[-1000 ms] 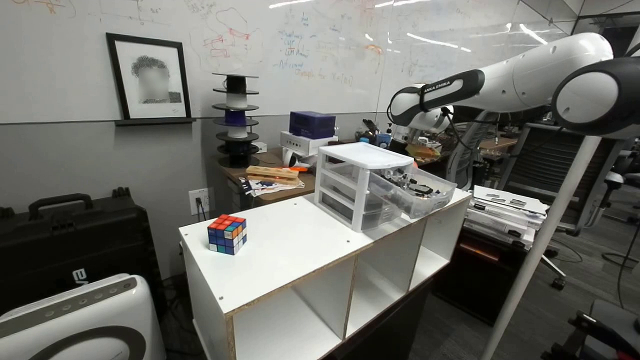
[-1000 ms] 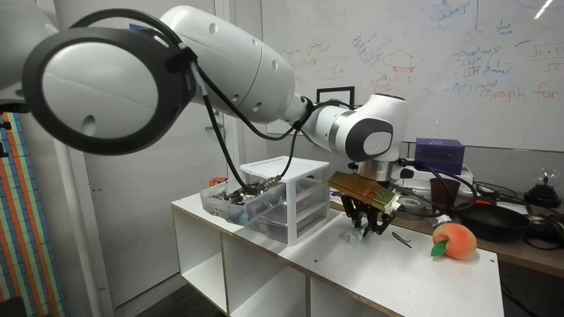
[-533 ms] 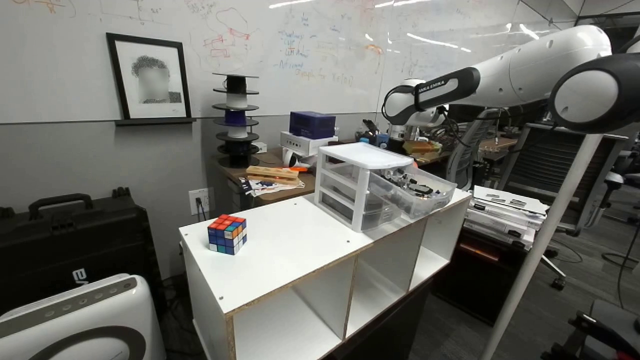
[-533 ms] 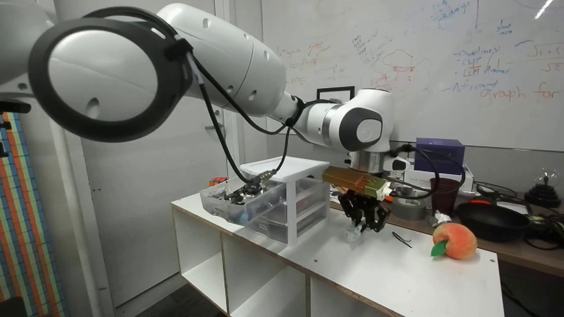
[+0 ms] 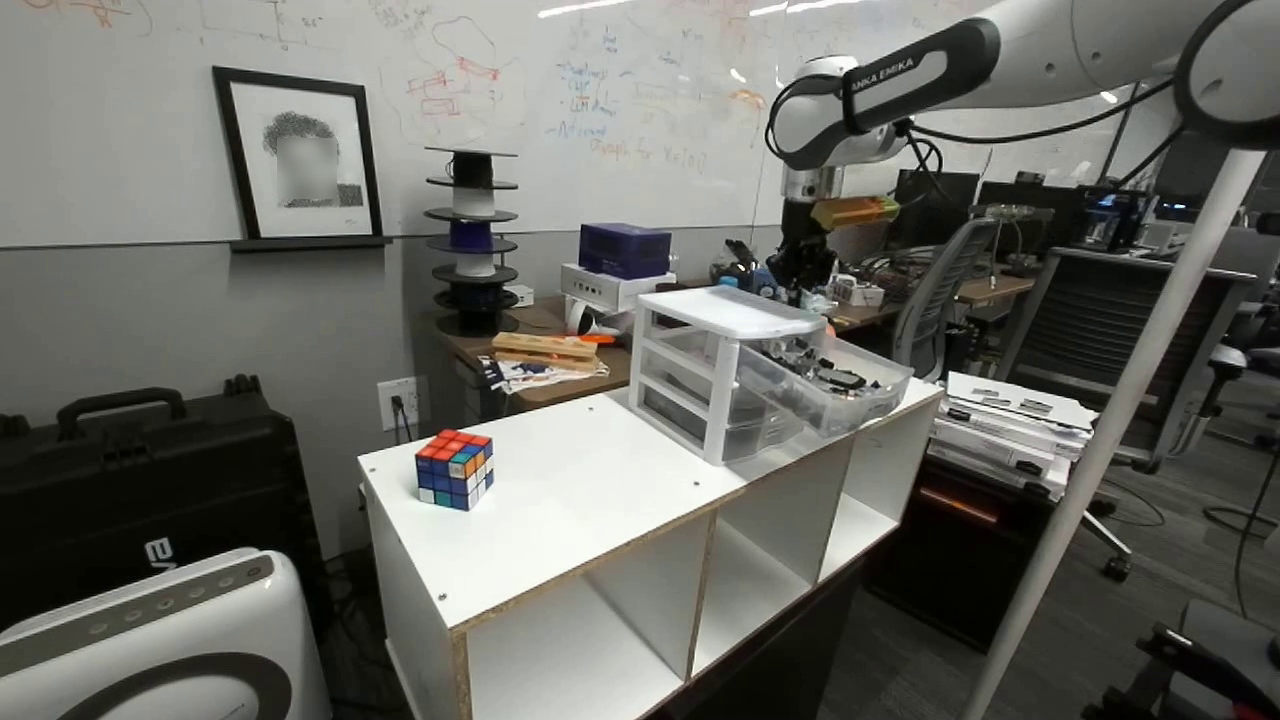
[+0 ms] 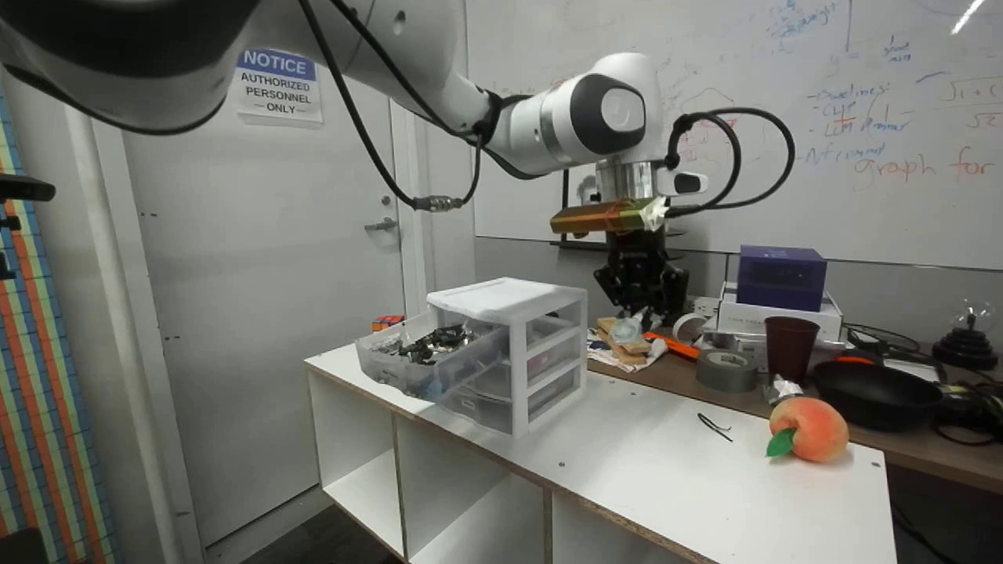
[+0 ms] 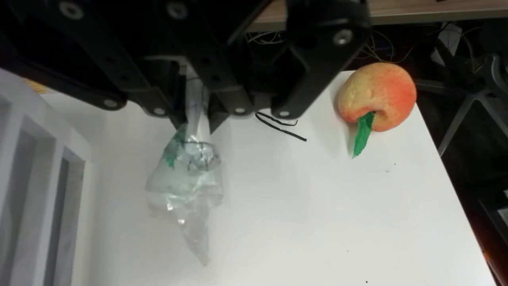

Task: Put the white object and plastic bag on the table in the open drawer and then close the drawer

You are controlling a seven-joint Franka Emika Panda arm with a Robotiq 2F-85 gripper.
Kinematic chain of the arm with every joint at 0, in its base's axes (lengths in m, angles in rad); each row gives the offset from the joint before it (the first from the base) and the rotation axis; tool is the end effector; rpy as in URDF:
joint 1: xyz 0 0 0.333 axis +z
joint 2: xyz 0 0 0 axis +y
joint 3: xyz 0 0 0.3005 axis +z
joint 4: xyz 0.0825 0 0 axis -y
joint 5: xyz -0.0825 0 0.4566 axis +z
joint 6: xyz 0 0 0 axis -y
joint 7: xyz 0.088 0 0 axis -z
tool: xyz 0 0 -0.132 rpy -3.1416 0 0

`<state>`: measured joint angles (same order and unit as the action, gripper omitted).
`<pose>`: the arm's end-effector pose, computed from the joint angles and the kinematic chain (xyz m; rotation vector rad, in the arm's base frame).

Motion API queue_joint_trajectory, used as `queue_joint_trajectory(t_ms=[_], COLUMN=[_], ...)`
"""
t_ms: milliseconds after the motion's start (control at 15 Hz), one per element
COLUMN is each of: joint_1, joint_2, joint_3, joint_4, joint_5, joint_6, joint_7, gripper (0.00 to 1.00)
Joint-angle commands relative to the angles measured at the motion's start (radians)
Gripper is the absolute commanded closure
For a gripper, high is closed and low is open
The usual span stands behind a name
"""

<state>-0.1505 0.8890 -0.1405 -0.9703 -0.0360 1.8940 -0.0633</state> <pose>0.8133 -0.2077 0.2834 2.9840 -0.2440 0.0253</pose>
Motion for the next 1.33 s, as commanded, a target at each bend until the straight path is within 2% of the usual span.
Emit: queue_joint_trajectory(t_ms=[0, 200, 333, 800, 933, 1067, 1267], joint_1=[0.053, 0.088, 0.099, 0.161, 0.182, 0.194, 0.198], joint_2=[-0.216, -0.341, -0.422, -0.664, -0.718, -0.746, -0.775], joint_3=[-0.004, 0.012, 0.047, 0.147, 0.17, 0.183, 0.182], joint_4=[-0.238, -0.367, -0.455, -0.807, -0.918, -0.995, -1.084], joint_5=[-0.025, -0.028, -0.057, -0.073, -0.072, -0.094, -0.17], joint_6=[0.004, -0.023, -0.06, -0.276, -0.312, -0.287, -0.139], joint_7=[0.002, -0.034, -0.06, -0.115, -0.088, -0.084, -0.075], gripper=[0.98, 0.98, 0.98, 0.98, 0.98, 0.98, 0.98])
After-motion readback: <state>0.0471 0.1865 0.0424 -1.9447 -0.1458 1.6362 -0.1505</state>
